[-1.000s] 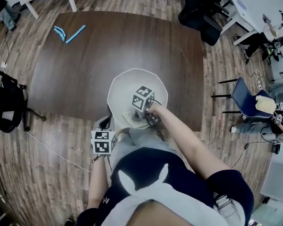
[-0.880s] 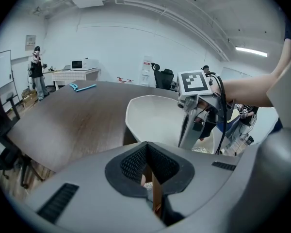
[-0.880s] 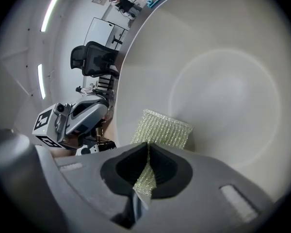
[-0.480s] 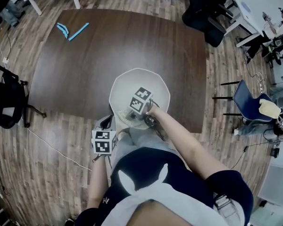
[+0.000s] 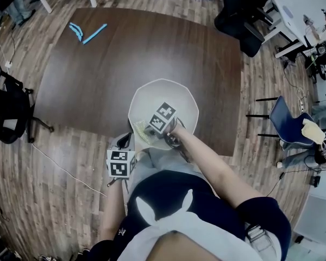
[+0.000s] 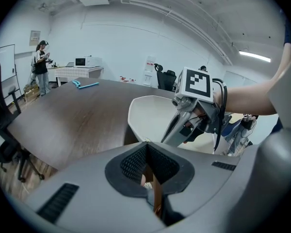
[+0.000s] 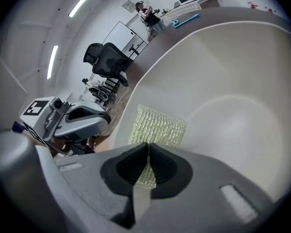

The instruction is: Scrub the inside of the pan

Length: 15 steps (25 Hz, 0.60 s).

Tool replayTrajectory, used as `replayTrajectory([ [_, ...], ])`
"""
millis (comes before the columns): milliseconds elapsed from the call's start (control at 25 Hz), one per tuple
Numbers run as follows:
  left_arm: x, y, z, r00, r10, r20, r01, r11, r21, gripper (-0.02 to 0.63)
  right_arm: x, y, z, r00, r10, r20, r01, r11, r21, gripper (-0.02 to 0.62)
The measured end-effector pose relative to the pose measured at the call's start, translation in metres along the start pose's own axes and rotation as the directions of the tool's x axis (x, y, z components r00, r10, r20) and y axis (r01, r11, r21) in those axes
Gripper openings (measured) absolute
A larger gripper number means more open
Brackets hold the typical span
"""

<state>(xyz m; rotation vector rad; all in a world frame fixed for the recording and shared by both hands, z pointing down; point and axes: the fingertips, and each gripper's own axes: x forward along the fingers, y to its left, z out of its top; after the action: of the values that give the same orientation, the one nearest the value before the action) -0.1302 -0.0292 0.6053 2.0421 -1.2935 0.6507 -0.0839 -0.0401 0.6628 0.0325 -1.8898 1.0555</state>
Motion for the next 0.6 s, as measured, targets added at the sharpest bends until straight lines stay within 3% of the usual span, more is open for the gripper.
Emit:
replayTrajectory([
  [240, 0.000, 0.002, -0.002, 1.000, 0.004, 0.002, -0.004, 1.000, -0.008, 0.003, 0.000, -0.005, 0.014, 0.987, -0.158, 0.014, 0.159, 0.976, -0.152, 0.014],
  [600, -0.007, 0.013, -0.008, 0.999, 0.032, -0.010, -0.032, 0.999, -0.010, 0.003, -0.003, -0.009, 0.034, 0.966, -0.247, 0.071, 0.257, 0.941, -0.221, 0.014],
])
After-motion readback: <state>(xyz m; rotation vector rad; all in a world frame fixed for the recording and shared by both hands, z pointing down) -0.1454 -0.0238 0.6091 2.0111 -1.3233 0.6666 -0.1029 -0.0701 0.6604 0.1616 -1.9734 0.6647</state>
